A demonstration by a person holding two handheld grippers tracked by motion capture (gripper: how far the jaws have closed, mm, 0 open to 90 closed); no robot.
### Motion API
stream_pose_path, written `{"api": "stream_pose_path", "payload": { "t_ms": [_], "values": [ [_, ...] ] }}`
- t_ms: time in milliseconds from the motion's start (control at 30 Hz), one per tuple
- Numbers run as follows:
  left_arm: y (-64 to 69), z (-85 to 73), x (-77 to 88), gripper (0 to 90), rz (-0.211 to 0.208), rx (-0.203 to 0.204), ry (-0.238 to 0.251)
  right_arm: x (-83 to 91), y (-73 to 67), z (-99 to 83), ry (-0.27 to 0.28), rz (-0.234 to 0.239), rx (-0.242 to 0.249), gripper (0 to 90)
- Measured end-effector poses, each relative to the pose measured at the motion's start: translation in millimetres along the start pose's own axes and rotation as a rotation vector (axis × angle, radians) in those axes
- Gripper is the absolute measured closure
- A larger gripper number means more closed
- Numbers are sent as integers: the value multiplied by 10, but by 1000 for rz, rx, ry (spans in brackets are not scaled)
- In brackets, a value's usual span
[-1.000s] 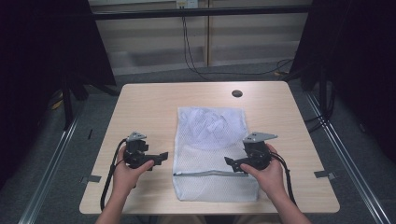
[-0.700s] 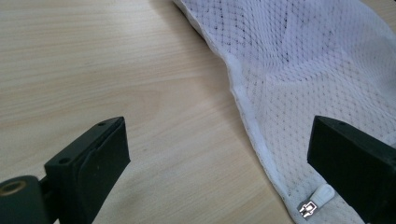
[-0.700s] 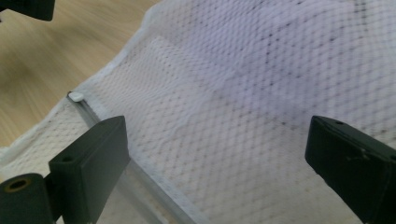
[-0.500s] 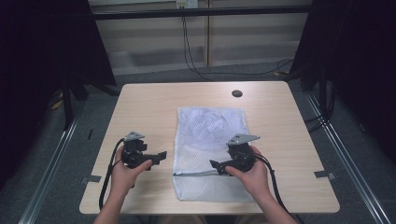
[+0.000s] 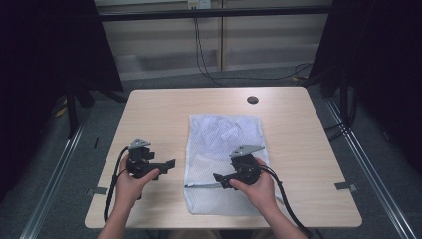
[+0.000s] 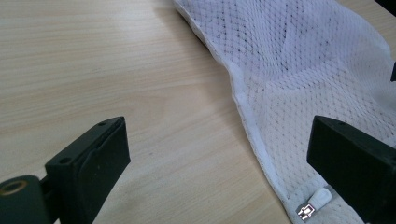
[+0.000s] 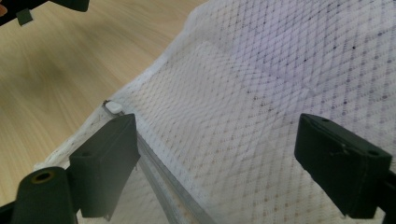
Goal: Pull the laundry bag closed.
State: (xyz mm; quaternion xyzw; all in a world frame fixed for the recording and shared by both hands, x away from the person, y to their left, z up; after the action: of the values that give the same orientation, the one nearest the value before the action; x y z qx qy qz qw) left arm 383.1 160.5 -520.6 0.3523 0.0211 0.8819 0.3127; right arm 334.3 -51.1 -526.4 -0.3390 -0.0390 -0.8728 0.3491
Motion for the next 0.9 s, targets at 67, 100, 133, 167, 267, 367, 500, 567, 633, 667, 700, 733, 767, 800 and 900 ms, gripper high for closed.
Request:
{"api": "stream_pose_path", "payload": {
  "t_ms": [67, 100, 133, 167, 267, 367, 500, 567, 633, 667, 700, 733, 767, 800, 900],
  "values": [
    [-3, -7, 3, 55, 2, -6, -5, -16, -15, 19, 7, 6, 1, 143],
    [6, -3, 1, 56, -1, 1, -1, -16, -15, 19, 7, 6, 1, 143],
    [3, -1, 5, 56, 1, -1, -1, -21, -23, 26, 7, 4, -4, 147],
    [2, 3, 8, 56, 1, -2, 1, -27, -32, 35, 8, 6, -1, 154],
    [-2, 14, 17, 57, 4, -3, 5, -53, -70, 50, 7, 16, -8, 170],
    [-1, 7, 20, 58, 2, -10, 0, -92, -105, 55, 5, 26, -12, 189],
    [4, 7, 16, 58, 0, -7, 1, -136, -161, 44, -5, 41, -4, 218],
    [4, 4, 17, 58, 1, -6, -1, -146, -177, 46, -7, 45, -14, 224],
    [4, 5, 19, 58, 2, -4, 1, -165, -192, 59, -1, 55, -14, 237],
    [4, 6, 21, 58, 3, -3, 2, -168, -205, 61, -4, 61, -21, 241],
    [0, 5, 29, 58, 2, -8, 0, -178, -220, 68, -4, 68, -22, 248],
    [0, 5, 29, 58, 2, -8, 0, -178, -220, 68, -4, 68, -22, 248],
    [-4, 2, 32, 58, 2, -10, -4, -189, -234, 78, -2, 70, -22, 255],
    [-7, 3, 32, 58, 3, -7, -3, -194, -247, 80, -3, 77, -30, 256],
    [-8, 2, 32, 59, 2, -6, -2, -210, -262, 86, 0, 86, -37, 264]
  ]
}}
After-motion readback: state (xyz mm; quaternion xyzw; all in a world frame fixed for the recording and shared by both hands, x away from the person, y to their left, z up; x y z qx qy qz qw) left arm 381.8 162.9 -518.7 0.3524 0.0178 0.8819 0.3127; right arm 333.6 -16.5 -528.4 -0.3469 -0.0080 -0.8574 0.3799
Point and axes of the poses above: each handheld gripper's, and its own axes: x roughly backward along the jaws, z roughly out of its top, y roughly to its right, the point moved 10 cm from there along -x, roughly forward along the jaws, and after that the axes turned 2 degrees about y, right-handed, at the moved point
